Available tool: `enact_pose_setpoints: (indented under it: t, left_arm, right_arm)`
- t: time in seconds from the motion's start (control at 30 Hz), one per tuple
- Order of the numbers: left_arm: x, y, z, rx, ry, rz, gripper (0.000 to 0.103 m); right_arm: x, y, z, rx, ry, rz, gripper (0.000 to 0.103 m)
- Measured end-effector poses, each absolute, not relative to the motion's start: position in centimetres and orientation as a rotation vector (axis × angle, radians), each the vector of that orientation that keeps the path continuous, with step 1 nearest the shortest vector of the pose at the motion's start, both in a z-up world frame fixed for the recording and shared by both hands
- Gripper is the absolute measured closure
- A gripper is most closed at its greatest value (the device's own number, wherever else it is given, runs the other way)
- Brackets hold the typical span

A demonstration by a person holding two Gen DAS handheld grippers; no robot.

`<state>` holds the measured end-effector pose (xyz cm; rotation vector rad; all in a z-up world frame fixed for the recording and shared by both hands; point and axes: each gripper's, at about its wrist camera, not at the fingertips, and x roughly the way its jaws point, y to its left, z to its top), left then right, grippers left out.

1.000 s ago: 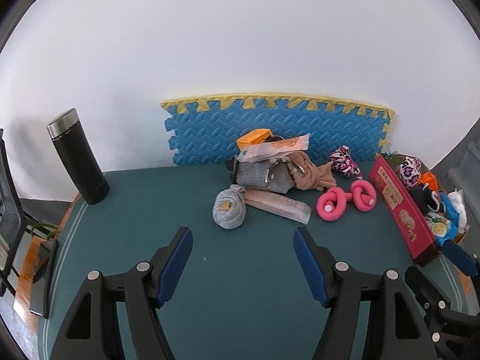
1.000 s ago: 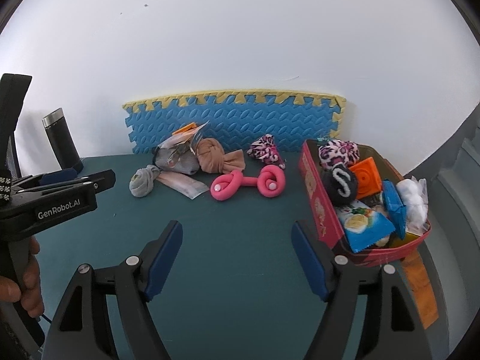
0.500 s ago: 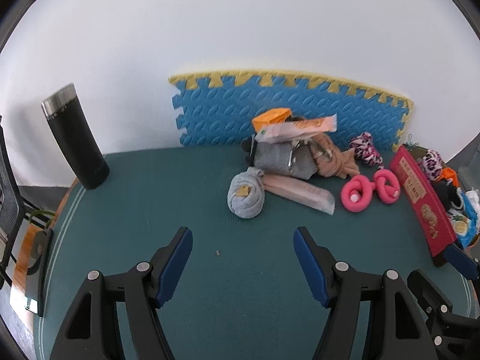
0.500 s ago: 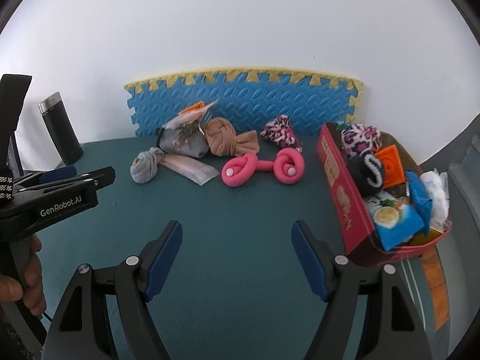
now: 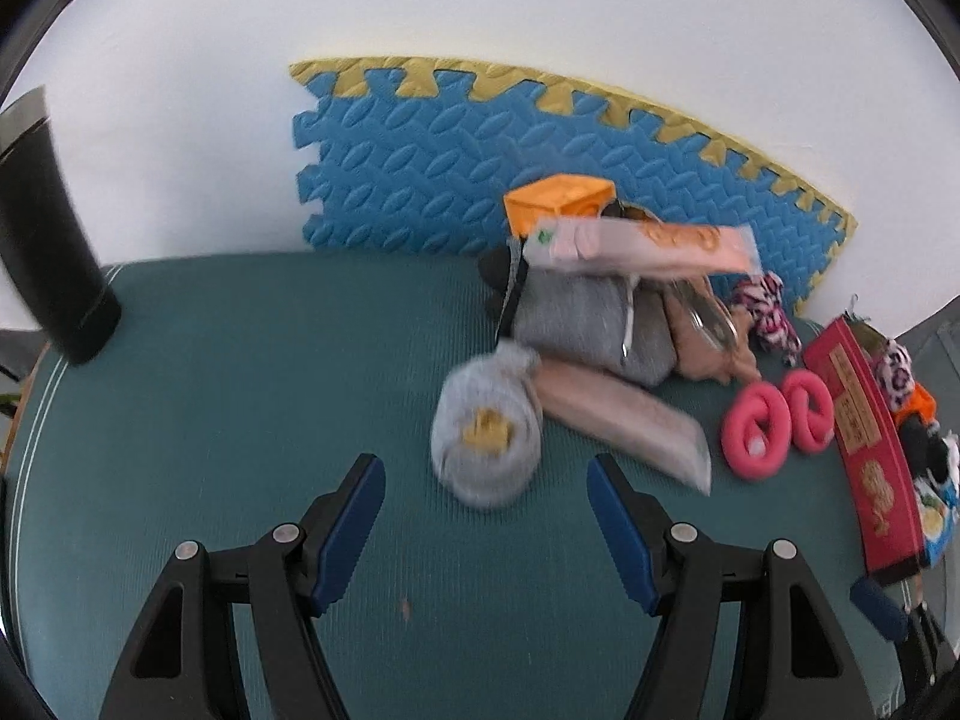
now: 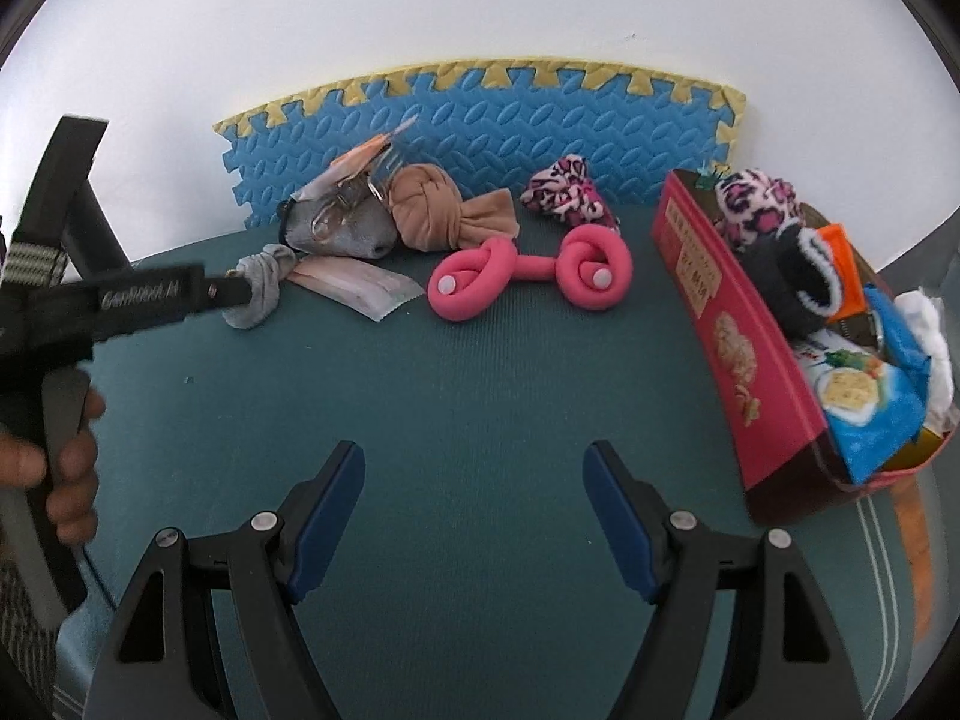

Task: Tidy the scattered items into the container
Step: 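Grasp the grey rolled sock with yellow patch with the left tool, then grasp the pink-and-white paper packet with the right tool while the left tool holds the grey sock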

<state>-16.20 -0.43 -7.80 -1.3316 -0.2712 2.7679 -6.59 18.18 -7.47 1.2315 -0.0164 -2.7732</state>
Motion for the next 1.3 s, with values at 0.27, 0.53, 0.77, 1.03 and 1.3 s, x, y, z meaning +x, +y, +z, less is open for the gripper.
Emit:
enact_pose_setpoints:
  t: [0.27, 0.53, 0.77, 1.03, 1.3]
  left_arm:
    - [-17.9, -0.6, -9.0, -1.345, -0.303, 2.734, 0.038]
    - [-16.7, -1.9, -9.5, -1.359, -0.346, 2.738, 0.061]
    - [-14.4, -3.7, -9.7, -1.369, -0.412, 2.764, 0.061]
    - [-11.8, -6.0, -8.9, -1.345, -0.440, 2.832, 0.061]
    - [-9.8, -7.3, -9.4, -1.390, -0.418, 2.867, 0.061]
  right_arm:
    - [-8.1, 17.6, -8.0, 1.240, -0.014, -2.755, 0.025]
    - [-9.9, 15.4, -7.6, 1.234, 0.034, -2.710, 0.025]
    - [-10.7, 12.4, -7.6, 1.279, 0.236, -2.714, 0.025]
    - [-10.7, 9.5, -6.8, 1.252, 0.403, -2.718, 0.025]
    - [-11.6, 6.8, -6.7, 1.220, 0.454, -2.662, 0.025]
